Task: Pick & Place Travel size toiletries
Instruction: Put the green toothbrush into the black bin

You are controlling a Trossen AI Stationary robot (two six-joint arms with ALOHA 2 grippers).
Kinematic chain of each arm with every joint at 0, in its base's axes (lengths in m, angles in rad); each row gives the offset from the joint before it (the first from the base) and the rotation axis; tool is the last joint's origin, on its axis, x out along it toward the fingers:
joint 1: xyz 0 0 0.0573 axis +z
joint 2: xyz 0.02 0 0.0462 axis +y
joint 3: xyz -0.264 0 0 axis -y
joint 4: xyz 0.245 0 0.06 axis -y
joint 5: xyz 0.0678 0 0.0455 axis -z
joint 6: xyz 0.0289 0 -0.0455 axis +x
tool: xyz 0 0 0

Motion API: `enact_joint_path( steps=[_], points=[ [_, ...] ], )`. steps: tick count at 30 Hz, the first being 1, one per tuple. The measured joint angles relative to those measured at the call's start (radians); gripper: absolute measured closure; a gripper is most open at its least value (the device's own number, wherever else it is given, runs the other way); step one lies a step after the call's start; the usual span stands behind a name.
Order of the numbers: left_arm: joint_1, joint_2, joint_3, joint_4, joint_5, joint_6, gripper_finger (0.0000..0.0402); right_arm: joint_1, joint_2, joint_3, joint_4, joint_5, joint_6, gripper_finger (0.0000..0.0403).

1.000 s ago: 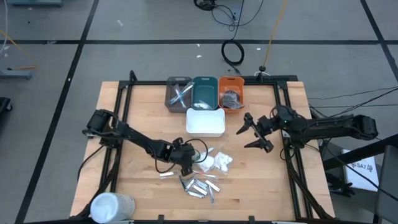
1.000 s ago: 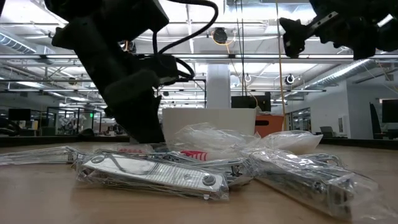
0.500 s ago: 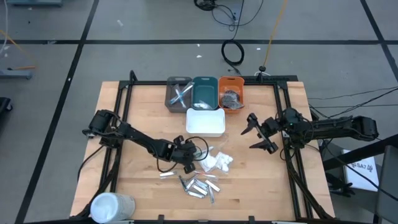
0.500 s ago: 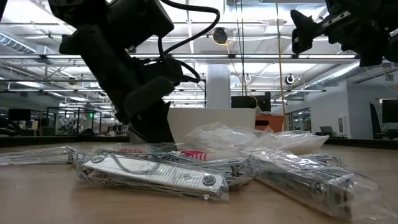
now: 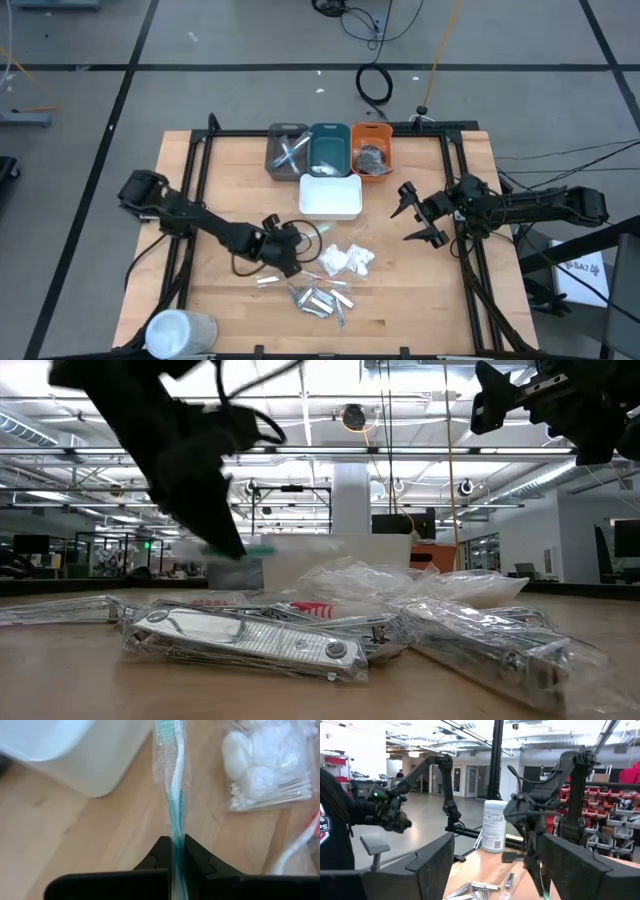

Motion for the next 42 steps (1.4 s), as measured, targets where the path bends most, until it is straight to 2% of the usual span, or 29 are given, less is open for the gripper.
enact_joint_path(
  steps=[4, 10, 12, 14, 16, 19, 25, 29, 34, 37, 42],
  points=[
    [-0.047, -0.082, -0.001, -0.005, -0.106, 0.012, 0.0387, -0.022, 0.000, 0.000, 0.008, 0.001, 0.000, 0.0122],
    [-0.113, -0.196, 0.000, -0.030, -0.375, 0.098, 0.0391, -0.075, 0.000, 0.000, 0.007, 0.030, 0.043, 0.0122],
    [-0.118, -0.227, 0.000, -0.062, -0.427, 0.101, 0.0383, -0.088, 0.000, 0.000, 0.007, 0.050, 0.045, 0.0122],
    [-0.114, -0.261, -0.014, -0.093, -0.433, 0.097, 0.0382, -0.096, 0.000, 0.000, 0.006, 0.052, 0.045, 0.0122],
    [-0.098, -0.295, -0.047, -0.090, -0.416, 0.097, 0.0390, -0.098, 0.000, 0.000, -0.001, 0.050, 0.049, 0.0122],
    [-0.057, -0.350, -0.143, 0.000, -0.361, 0.110, 0.0394, -0.098, 0.000, 0.000, -0.010, 0.048, 0.069, 0.0122],
    [0.108, -0.438, -0.391, 0.482, -0.141, 0.318, 0.0394, -0.098, 0.000, 0.000, -0.024, 0.048, 0.056, 0.0122],
    [0.275, -0.491, -0.495, 0.721, -0.061, 0.452, 0.0389, -0.098, 0.000, 0.000, -0.024, 0.053, 0.053, 0.0122],
    [0.553, -0.513, -0.507, 0.748, -0.050, 0.436, 0.0392, -0.098, 0.000, 0.000, -0.024, 0.127, 0.058, 0.0122],
    [0.700, -0.498, -0.480, 0.751, 0.030, 0.385, 0.0395, -0.097, 0.000, 0.000, -0.025, 0.157, 0.059, 0.0122],
    [0.835, -0.425, -0.428, 0.749, 0.130, 0.286, 0.0386, -0.095, 0.000, 0.000, -0.026, 0.172, 0.060, 0.0122]
  ],
)
